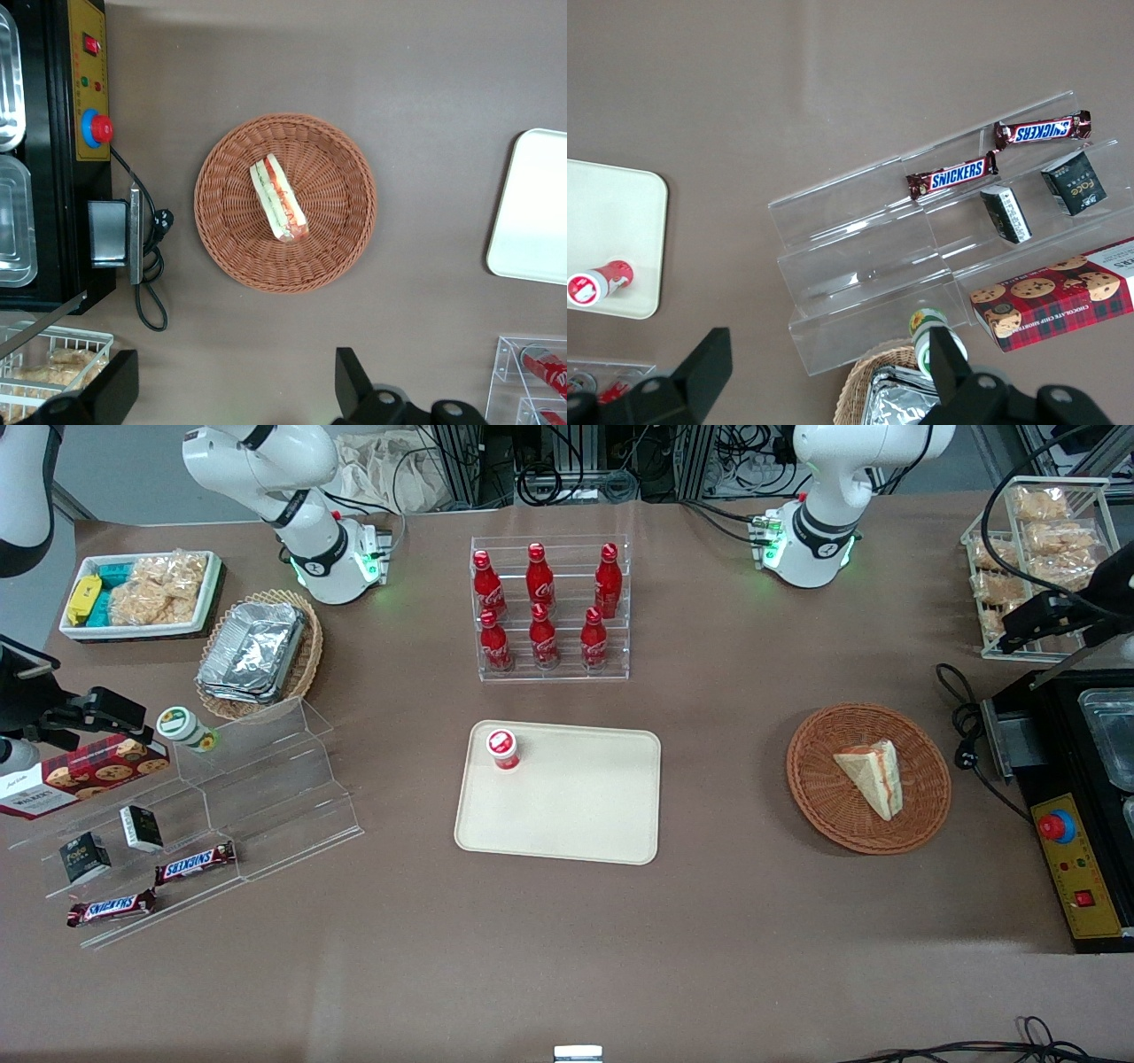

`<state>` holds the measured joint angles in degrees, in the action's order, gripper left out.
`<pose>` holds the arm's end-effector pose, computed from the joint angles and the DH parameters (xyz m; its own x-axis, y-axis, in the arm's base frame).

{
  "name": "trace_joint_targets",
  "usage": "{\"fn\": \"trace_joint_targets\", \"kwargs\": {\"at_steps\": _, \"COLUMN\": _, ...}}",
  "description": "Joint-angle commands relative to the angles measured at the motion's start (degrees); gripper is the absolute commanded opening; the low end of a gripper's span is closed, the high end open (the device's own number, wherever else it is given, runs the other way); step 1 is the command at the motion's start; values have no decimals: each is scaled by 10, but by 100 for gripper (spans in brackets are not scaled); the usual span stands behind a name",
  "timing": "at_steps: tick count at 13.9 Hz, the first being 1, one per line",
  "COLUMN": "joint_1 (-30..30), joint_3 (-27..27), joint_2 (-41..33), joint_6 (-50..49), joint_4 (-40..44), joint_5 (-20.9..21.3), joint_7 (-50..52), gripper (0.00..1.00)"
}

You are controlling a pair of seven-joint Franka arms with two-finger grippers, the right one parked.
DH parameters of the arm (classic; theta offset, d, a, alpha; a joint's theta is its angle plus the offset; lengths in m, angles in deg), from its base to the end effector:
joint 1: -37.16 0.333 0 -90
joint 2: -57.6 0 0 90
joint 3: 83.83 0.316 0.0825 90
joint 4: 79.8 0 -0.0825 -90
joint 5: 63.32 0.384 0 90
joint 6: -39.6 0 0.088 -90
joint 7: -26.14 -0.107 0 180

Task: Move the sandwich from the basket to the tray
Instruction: 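Move the left gripper over the wicker basket toward the sandwich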

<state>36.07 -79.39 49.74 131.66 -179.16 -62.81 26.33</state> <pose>0.5126 0.0336 0.6234 0.9981 0.0608 0.0094 0.0608 -0.9981 0.0017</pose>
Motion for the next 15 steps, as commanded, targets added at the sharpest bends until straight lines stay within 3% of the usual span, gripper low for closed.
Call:
{"fn": "trace_joint_targets", "kwargs": {"at_steps": 1, "joint_1": -3, "joint_3": 5, "joint_2": 19, "joint_6": 8, "joint_4": -12, "joint_5": 9, "joint_7": 26, "gripper": 100}}
{"fn": "trace_joint_targets", "kwargs": {"at_steps": 7, "joint_1": -3, "joint_3": 5, "joint_2": 46, "joint_6": 134, "joint_4": -110, "joint_5": 9, "joint_7": 134, "gripper": 100}}
{"fn": "trace_joint_targets", "kwargs": {"at_steps": 15, "joint_1": -8, "joint_3": 4, "joint_2": 160, "joint_6": 345, "joint_4": -212, "joint_5": 1, "joint_7": 228, "gripper": 100}}
